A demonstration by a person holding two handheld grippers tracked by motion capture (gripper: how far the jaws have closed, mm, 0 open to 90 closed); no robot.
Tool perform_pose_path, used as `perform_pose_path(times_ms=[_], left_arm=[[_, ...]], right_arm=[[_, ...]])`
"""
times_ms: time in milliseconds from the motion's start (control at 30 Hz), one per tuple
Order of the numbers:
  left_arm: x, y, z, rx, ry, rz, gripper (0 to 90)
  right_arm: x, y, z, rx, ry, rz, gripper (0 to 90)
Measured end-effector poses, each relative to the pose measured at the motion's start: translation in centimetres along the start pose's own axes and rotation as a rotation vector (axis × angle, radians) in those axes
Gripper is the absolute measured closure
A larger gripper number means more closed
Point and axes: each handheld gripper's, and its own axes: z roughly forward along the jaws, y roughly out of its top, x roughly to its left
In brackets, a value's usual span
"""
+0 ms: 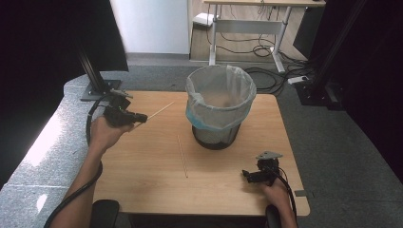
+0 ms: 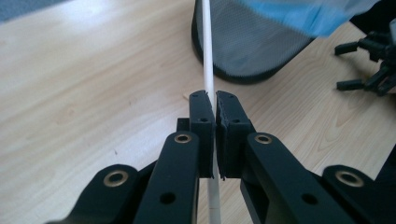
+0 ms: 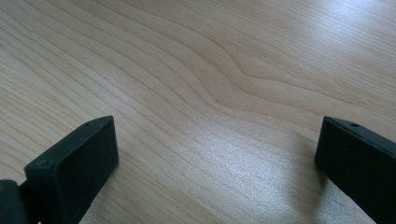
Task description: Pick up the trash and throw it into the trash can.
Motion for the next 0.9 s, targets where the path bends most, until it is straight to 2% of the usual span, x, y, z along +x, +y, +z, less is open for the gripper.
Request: perform_pose_path(times_ms=[133, 167, 200, 233, 367, 400, 467, 567, 600, 633, 667, 700, 900], left_arm=[[-0.8, 2.5, -1.5, -0.015, 0.005, 0.030, 86.5], [-0.8, 2.5, -1.5, -0.015, 0.005, 0.030, 86.5], [-1.1, 3.5, -2.1, -0.019, 0.006, 0.042, 86.5], [-1.1, 3.5, -2.1, -0.019, 0.006, 0.042, 86.4], [-1.8, 5.7, -3.1, -0.031, 0.003, 0.067, 86.5], [-2.3, 6.8, -3.3, -0.030, -0.002, 0.083, 86.5], [-2.5, 7.4, -3.3, -0.027, -0.004, 0.090, 86.4], [-3.2, 8.9, -2.9, -0.014, -0.013, 0.104, 86.4], [-3.5, 9.9, -2.3, 0.004, -0.015, 0.117, 86.4], [-3.5, 9.9, -2.3, 0.004, -0.015, 0.117, 86.4], [-3.9, 10.8, -1.5, 0.012, -0.026, 0.123, 86.4], [-3.9, 10.8, -1.5, 0.012, -0.026, 0.123, 86.4], [-5.0, 13.0, 1.6, 0.042, -0.049, 0.146, 86.4]], right_arm=[[0.0, 0.0, 0.0, 0.000, 0.002, -0.002, 0.0], [0.0, 0.0, 0.0, 0.000, 0.002, -0.002, 0.0], [0.0, 0.0, 0.0, 0.000, 0.002, -0.002, 0.0], [0.0, 0.0, 0.0, 0.000, 0.002, -0.002, 0.0], [0.0, 0.0, 0.0, -0.001, 0.003, -0.002, 0.0], [0.0, 0.0, 0.0, -0.001, 0.003, -0.002, 0.0], [0.0, 0.0, 0.0, -0.001, 0.004, -0.001, 0.0], [0.0, 0.0, 0.0, -0.001, 0.003, -0.002, 0.0], [0.0, 0.0, 0.0, -0.001, 0.003, -0.002, 0.0], [0.0, 0.0, 0.0, -0.001, 0.003, -0.002, 0.0], [0.0, 0.0, 0.0, -0.001, 0.003, -0.003, 0.0], [0.0, 0.0, 0.0, -0.001, 0.003, -0.003, 0.0], [0.0, 0.0, 0.0, 0.000, 0.005, -0.005, 0.0]])
